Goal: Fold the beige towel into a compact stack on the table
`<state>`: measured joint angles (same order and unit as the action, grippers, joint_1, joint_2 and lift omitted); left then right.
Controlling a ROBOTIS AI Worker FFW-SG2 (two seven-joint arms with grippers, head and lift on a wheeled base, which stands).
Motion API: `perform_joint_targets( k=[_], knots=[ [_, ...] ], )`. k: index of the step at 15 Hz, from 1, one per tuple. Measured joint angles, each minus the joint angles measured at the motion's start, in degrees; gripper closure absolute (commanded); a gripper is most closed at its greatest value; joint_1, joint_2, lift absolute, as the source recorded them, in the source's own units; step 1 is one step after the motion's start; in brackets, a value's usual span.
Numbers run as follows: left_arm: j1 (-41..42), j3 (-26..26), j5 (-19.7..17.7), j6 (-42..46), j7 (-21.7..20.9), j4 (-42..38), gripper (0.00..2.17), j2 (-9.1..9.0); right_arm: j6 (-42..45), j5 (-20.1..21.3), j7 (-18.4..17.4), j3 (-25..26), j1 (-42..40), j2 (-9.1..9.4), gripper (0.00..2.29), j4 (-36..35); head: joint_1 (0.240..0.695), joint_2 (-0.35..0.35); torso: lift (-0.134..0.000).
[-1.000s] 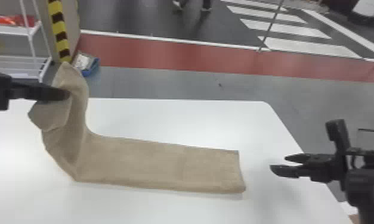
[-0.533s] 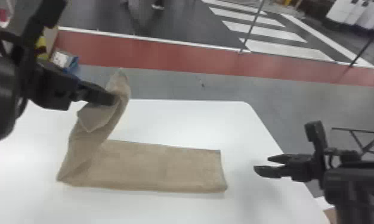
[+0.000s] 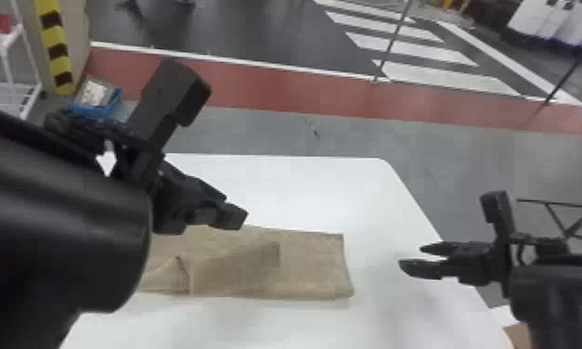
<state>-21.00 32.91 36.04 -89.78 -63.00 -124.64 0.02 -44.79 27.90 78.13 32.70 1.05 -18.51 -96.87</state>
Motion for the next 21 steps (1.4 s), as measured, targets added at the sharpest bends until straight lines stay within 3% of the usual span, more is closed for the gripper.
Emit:
perform_joint_targets(
  k=[6,10,13,14,17,19,21],
  knots=[
    [2.6,-4.5,-2.9,0.0,2.5,-2.8,0.03,-0.03,-0.9,-2.2,0.0,0.9,-2.0,0.82,0.13,-4.6,0.695,-0.35,-0.124],
    [7.3,-18.1,-8.8,0.0,3.5,-3.5,0.04,0.37,-3.3,-3.9,0.0,-1.5,-6.2,4.05,0.13,-15.5,0.695,-0.35,-0.124],
    [10.2,-28.5,-13.1,0.0,3.4,-3.5,0.04,3.13,-4.6,-4.1,0.0,-5.4,-9.4,6.3,0.12,-22.9,0.695,-0.336,-0.124],
    [10.8,-31.4,-14.7,0.0,3.3,-3.5,0.04,4.33,-4.8,-3.9,0.0,-6.7,-10.5,6.83,0.12,-25.0,0.695,-0.258,-0.124],
    [12.5,-39.6,-19.4,0.0,3.3,-3.4,0.04,8.3,-8.3,-3.0,0.0,-10.9,-13.1,7.86,0.12,-31.0,0.695,-0.147,-0.124],
    [13.8,-43.5,-20.8,0.0,3.1,-3.1,0.04,10.16,-18.6,-3.7,0.0,-13.0,-13.6,8.76,0.12,-33.3,0.695,-0.061,-0.124],
    [15.0,-45.6,-21.5,0.0,2.9,-2.5,0.04,11.41,-28.3,-5.5,0.0,-14.2,-14.3,10.94,0.12,-35.4,0.695,-0.008,-0.124]
  ],
)
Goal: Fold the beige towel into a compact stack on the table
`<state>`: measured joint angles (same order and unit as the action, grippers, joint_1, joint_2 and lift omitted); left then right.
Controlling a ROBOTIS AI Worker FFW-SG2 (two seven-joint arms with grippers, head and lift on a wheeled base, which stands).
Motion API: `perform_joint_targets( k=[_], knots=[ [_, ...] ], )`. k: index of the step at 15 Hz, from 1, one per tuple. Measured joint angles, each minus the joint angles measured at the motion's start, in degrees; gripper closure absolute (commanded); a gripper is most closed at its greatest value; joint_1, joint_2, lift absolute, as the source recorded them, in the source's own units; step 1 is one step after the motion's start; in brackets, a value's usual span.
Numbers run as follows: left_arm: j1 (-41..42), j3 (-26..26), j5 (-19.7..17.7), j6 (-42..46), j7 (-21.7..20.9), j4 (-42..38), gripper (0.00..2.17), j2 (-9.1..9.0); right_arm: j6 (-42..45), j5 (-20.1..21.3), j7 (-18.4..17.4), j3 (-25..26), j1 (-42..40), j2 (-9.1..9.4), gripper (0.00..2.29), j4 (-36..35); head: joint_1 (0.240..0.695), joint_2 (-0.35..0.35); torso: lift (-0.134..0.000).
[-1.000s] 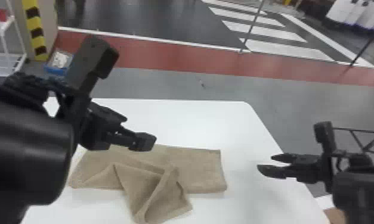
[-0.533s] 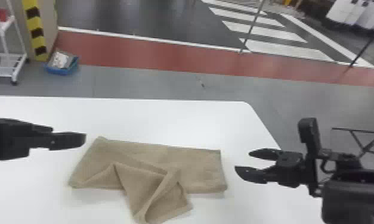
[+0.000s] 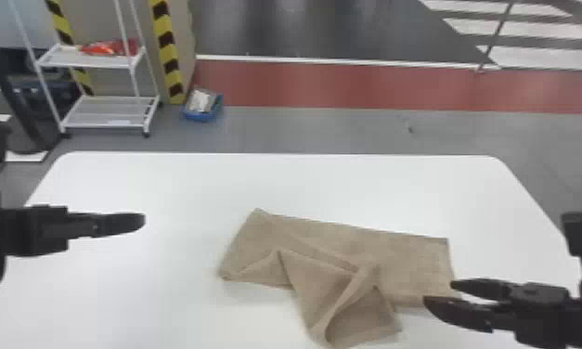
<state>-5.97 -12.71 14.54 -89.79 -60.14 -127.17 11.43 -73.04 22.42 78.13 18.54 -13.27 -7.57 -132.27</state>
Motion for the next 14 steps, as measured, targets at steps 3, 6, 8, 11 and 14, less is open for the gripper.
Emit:
perform_joint_targets(
  k=[3,6,8,11,14],
  knots=[
    [1.6,-0.9,-0.2,0.0,-0.2,0.7,0.04,1.14,-3.9,-0.9,0.0,-2.1,-1.8,3.3,0.12,-3.7,0.695,0.072,-0.124],
    [2.5,-1.9,-0.4,0.0,-0.8,0.8,0.04,1.3,-7.2,0.0,0.0,-7.2,-2.1,5.02,0.12,-5.9,0.695,0.127,-0.124],
    [3.2,-2.6,-0.9,0.0,-1.0,0.8,0.04,1.39,-8.0,2.7,-0.8,-12.4,-1.7,5.6,0.12,-5.9,0.695,0.19,-0.124],
    [4.6,-3.9,-1.7,0.0,-1.3,0.7,0.04,1.62,-11.8,8.2,-3.1,-18.9,1.3,6.36,0.12,-2.9,0.695,0.229,-0.124],
    [5.8,-5.2,-2.4,0.0,-1.6,0.8,0.04,1.91,-16.6,11.7,-3.5,-21.9,4.6,6.52,0.15,-1.1,0.695,0.253,-0.124]
  ],
)
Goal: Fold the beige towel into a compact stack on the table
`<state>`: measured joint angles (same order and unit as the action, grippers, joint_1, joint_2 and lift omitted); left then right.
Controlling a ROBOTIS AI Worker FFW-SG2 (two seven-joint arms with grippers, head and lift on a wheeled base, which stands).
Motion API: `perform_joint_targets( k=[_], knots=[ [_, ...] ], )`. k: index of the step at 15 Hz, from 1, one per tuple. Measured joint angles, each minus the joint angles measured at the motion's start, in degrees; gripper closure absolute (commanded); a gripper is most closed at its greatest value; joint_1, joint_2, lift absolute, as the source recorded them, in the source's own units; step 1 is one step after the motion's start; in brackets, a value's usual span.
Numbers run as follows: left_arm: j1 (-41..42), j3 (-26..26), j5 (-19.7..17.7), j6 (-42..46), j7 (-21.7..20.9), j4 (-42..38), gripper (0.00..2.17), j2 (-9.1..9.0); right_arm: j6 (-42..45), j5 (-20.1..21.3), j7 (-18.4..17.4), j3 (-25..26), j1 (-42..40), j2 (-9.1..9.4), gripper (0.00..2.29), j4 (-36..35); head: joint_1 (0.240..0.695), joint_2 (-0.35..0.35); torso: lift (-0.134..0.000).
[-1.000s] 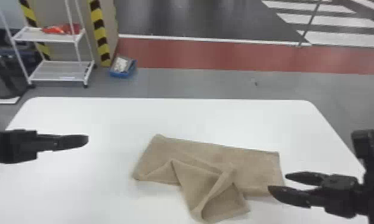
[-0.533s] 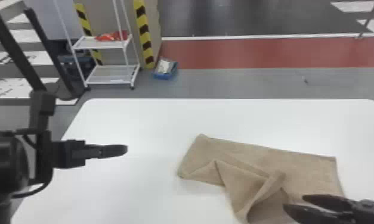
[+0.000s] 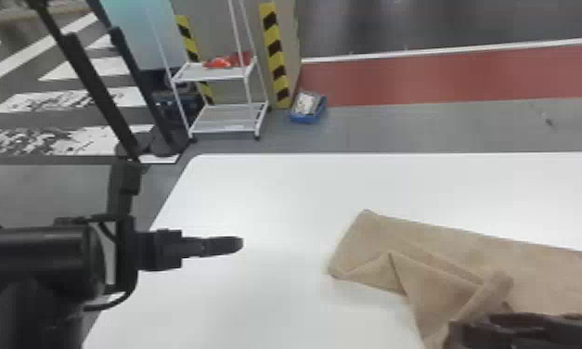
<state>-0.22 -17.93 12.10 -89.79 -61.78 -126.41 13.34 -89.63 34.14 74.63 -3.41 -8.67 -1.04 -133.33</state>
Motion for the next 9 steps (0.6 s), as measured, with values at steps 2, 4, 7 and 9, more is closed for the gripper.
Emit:
perform_joint_targets(
  k=[2,4,7,9],
  knots=[
    [0.4,-0.4,-0.5,0.0,0.1,0.6,0.04,0.33,-0.3,0.9,-0.5,-1.3,1.6,-0.01,0.3,1.0,0.695,0.26,-0.124],
    [0.6,-0.5,-0.7,0.0,0.1,1.1,0.04,0.44,-0.3,2.3,-0.7,-3.0,3.2,0.02,0.32,2.3,0.695,0.269,-0.124],
    [0.7,-0.5,-0.9,0.0,0.1,1.5,0.04,0.56,-0.3,3.7,1.4,-4.1,5.2,-0.84,0.31,2.9,0.695,0.272,-0.124],
    [0.7,-0.5,-0.9,0.0,0.1,1.9,0.04,0.69,-0.3,4.7,2.7,-4.2,5.8,-1.55,0.3,3.0,0.695,0.267,-0.124]
  ],
)
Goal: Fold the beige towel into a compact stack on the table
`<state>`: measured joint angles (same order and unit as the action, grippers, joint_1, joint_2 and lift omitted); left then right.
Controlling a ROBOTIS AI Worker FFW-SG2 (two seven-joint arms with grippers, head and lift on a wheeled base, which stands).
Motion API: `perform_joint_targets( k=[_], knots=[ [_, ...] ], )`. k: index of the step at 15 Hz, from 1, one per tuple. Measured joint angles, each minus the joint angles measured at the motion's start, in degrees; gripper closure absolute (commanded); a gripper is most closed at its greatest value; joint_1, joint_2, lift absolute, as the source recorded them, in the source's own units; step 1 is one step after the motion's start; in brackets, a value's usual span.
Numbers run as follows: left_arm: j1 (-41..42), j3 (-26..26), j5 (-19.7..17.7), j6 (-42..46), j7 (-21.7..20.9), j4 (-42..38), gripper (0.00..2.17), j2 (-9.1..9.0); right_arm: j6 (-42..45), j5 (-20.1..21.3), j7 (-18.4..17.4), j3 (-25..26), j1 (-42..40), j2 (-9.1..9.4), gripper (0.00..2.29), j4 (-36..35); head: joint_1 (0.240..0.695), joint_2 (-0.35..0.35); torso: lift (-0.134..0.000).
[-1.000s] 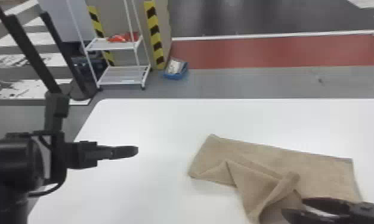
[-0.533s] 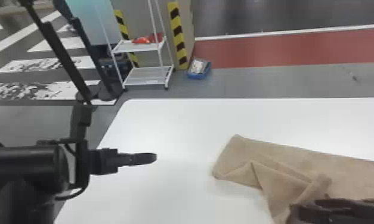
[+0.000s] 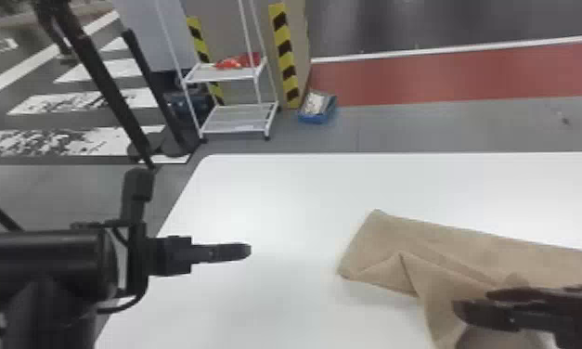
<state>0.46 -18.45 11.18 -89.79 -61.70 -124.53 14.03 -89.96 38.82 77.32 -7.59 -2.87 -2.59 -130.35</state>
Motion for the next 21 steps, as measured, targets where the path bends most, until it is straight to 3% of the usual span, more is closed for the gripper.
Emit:
perform_joint_targets(
  k=[9,12,13,17,21],
  knots=[
    [-0.4,-0.3,-0.5,0.0,0.3,1.4,0.04,0.12,0.0,3.1,0.8,1.3,0.9,-2.12,0.26,-0.1,0.695,0.226,-0.124],
    [-0.4,0.0,-0.5,0.0,0.5,1.9,0.04,-0.03,0.0,4.4,0.8,0.6,1.5,-2.24,0.59,1.9,0.695,0.219,-0.124],
    [-0.4,0.1,-0.5,0.0,0.5,1.9,0.04,-0.1,0.0,4.8,0.8,0.2,2.0,-2.19,0.6,2.9,0.695,0.217,-0.124],
    [-0.4,-0.1,-0.5,0.0,0.4,2.4,0.04,0.09,0.0,6.2,0.8,-0.1,2.6,-2.5,1.26,4.0,0.695,0.212,-0.124],
    [-0.4,-0.1,-0.5,0.0,0.4,2.8,0.04,0.12,0.0,6.7,0.8,0.3,2.0,-3.9,1.33,4.0,0.695,0.196,-0.124]
  ],
)
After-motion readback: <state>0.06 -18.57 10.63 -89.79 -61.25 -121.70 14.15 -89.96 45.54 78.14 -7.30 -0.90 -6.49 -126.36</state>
